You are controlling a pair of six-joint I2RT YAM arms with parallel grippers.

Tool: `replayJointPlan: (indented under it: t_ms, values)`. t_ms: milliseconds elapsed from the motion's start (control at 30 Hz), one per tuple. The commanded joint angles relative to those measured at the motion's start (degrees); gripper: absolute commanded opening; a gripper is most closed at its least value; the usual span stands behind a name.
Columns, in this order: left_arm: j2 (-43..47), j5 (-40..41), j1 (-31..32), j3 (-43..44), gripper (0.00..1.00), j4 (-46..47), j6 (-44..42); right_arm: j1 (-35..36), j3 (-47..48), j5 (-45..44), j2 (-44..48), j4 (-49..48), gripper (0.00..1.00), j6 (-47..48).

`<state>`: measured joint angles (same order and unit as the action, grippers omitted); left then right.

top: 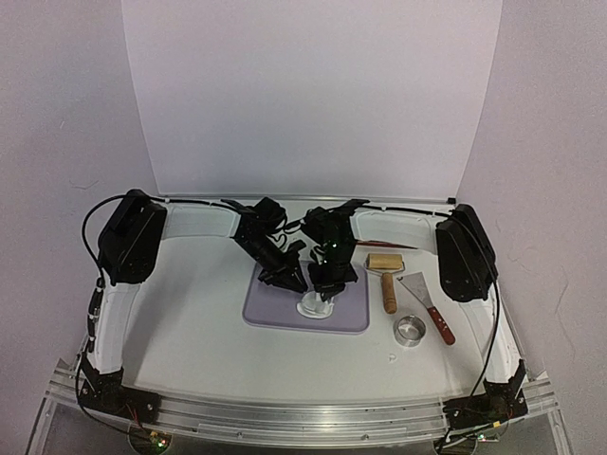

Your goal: Roll out the dumpling wrappers from the dough

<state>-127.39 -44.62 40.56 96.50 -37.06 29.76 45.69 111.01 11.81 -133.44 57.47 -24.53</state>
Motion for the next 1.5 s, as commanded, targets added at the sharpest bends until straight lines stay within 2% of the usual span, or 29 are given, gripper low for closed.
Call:
replayJointPlan:
  t_ms: [0,500,900,1467]
  values:
    - [-2.75,-4.32,-0.04,4.24,0.12,1.57,-1.72,0.32,-1.27,-1.42,4.35,-1.89,0.00,-1.23]
    - [-8.73,-4.50,-0.04,10.28,0.12,-1.03,-3.22,0.35,-2.60,-1.79,5.07,-3.32,0.00,-2.42]
    - [-11.86,-3.30,-0.04,11.59,0.12,-4.12,-5.57,0.34,-1.47,-1.95,4.19,-3.29,0.00,-2.87]
    - [-11.57,-0.10,-0.05,9.96,0.11,-5.66,-7.28,0.34,-0.91,-3.27,6.04,-2.82,0.00,-2.86]
